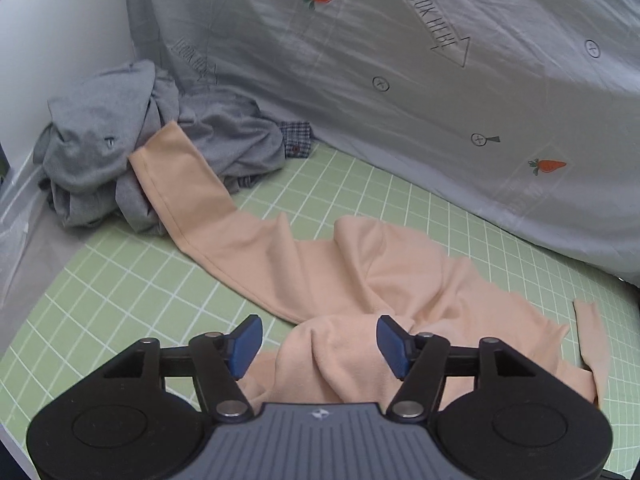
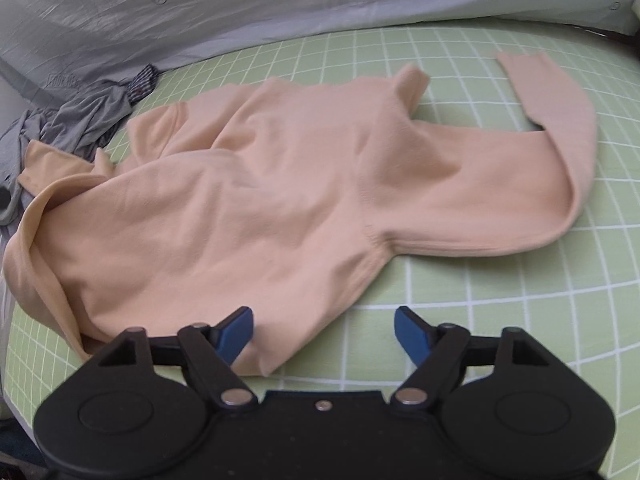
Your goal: Fold clothes
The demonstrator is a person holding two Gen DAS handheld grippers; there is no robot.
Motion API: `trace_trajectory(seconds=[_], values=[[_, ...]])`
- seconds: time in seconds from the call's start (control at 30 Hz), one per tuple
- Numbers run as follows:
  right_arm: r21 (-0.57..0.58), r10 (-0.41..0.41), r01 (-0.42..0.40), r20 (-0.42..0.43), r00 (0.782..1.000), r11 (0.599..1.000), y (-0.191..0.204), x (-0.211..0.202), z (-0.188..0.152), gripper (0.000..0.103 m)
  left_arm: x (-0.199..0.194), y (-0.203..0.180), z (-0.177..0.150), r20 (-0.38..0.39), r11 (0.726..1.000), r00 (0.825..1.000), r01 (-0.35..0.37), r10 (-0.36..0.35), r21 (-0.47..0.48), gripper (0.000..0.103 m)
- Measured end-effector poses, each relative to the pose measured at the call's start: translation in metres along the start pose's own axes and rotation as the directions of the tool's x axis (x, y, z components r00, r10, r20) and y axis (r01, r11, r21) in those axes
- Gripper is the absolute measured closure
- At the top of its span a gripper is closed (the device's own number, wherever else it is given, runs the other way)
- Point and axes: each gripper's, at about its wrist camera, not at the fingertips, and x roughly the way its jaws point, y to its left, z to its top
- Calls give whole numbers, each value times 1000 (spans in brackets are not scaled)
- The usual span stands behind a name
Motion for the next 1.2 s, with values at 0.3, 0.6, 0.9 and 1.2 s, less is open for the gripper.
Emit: trace_trajectory(seconds=[0.3, 0.6, 0.9, 1.2], values=[[-19, 147, -148, -54, 988, 989, 4, 12, -1, 86, 35, -29, -29, -189, 992, 982, -8, 32, 127, 42], [-102, 32, -10, 211, 977, 995, -20, -50, 41, 98, 43, 8, -16, -291, 982, 942, 136, -169, -130, 98], [-43, -9, 30, 420, 908, 999, -36, -62, 118, 91, 65, 40, 12, -189, 941, 970, 85, -153, -327, 94], [100, -81, 58, 243, 967, 993, -55, -32, 61, 54, 83, 44, -12, -292, 991, 956, -12, -27, -132, 51]])
